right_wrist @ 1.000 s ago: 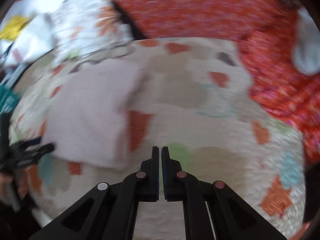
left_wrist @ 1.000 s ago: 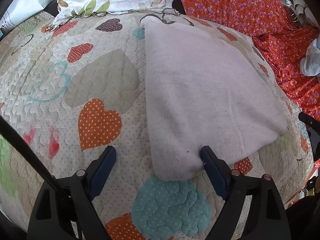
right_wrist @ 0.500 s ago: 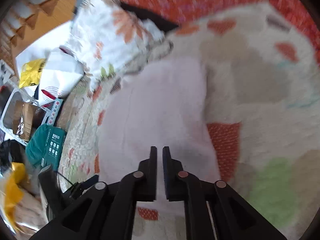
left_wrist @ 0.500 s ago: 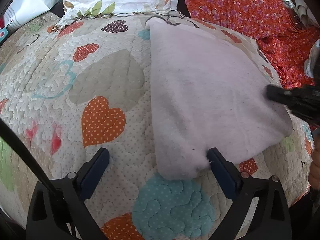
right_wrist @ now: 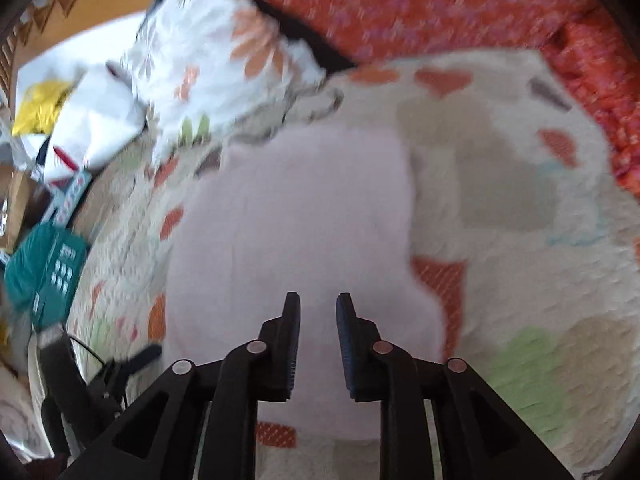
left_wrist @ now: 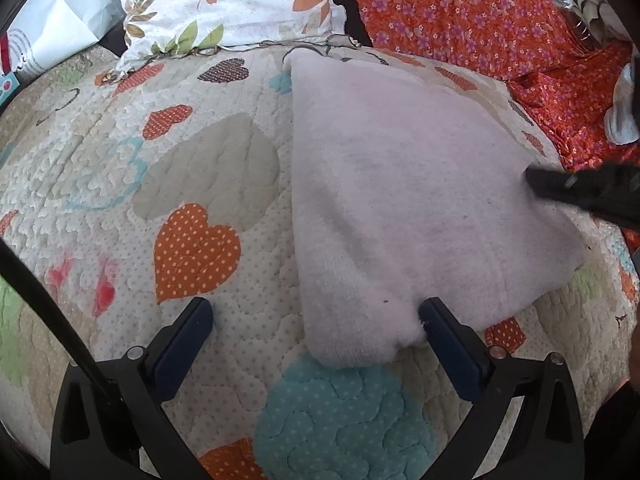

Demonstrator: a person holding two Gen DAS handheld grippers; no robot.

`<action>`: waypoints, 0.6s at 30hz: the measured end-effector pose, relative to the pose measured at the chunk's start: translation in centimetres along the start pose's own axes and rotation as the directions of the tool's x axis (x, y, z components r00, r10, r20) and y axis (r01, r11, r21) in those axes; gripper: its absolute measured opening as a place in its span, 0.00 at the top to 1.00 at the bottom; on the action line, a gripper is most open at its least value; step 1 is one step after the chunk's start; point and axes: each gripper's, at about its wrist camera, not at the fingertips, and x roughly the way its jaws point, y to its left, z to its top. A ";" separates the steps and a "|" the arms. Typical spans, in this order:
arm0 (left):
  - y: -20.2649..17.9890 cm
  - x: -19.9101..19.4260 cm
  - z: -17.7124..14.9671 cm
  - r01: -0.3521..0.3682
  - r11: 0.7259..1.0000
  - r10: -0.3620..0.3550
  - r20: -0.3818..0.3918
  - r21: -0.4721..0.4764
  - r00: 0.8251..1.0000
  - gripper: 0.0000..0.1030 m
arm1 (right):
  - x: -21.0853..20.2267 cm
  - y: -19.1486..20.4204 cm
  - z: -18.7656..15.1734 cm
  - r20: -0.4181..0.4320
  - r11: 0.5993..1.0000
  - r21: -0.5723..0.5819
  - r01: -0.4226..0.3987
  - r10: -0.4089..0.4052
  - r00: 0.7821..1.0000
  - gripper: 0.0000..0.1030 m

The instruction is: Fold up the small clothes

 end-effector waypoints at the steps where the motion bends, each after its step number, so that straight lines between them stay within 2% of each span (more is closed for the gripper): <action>1: 0.2 0.0 0.1 0.017 1.000 -0.017 -0.011 0.001 1.000 0.00 | 0.9 -0.2 -0.1 -0.031 0.999 -0.005 0.035 -0.035 0.999 0.78; 3: 0.7 -0.2 0.5 0.041 0.999 -0.041 -0.036 -0.007 0.999 0.00 | 2.2 -0.7 -0.3 -0.080 0.995 -0.017 0.099 -0.100 0.992 0.78; 4: 0.9 -0.5 0.6 0.042 0.999 -0.042 -0.031 -0.018 0.999 0.00 | 2.1 -0.9 -0.3 -0.078 0.996 -0.010 0.092 -0.092 0.993 0.78; 6: 1.3 -1.6 0.6 0.018 0.999 -0.018 0.017 -0.042 1.000 0.00 | 1.1 -1.3 -0.1 -0.060 0.992 -0.006 0.125 -0.125 0.990 0.78; 7: 1.4 -2.3 0.7 -0.007 0.999 0.010 0.053 -0.044 0.999 0.00 | 0.6 -1.3 -0.1 -0.037 0.984 -0.023 0.177 -0.178 0.983 0.73; 8: 1.4 -3.1 0.8 -0.035 0.999 0.039 0.088 -0.041 0.995 0.00 | 0.1 -1.4 -0.2 -0.007 0.966 -0.049 0.253 -0.253 0.967 0.64; 9: 1.3 -4.0 0.9 -0.071 0.997 0.076 0.129 -0.038 0.989 0.00 | -0.4 -1.6 -0.3 0.019 0.943 -0.070 0.325 -0.324 0.946 0.60; 11: 1.1 -6.3 1.1 -0.161 0.986 0.165 0.237 -0.036 0.957 0.00 | -1.3 -2.4 -0.6 0.037 0.924 -0.070 0.375 -0.373 0.927 0.58; 13: 1.0 -8.5 1.1 -0.232 0.972 0.233 0.335 -0.044 0.913 0.00 | -2.2 -3.3 -0.6 0.040 0.936 -0.041 0.349 -0.348 0.937 0.58; 16: 0.6 -11.7 1.1 -0.336 0.938 0.336 0.448 -0.081 0.829 0.00 | -3.8 -3.4 -1.0 0.070 0.942 -0.018 0.334 -0.332 0.941 0.58; 18: 0.4 -13.5 0.9 -0.383 0.914 0.396 0.484 -0.130 0.780 0.00 | -4.9 -2.9 -1.4 0.096 0.946 -0.009 0.325 -0.323 0.942 0.58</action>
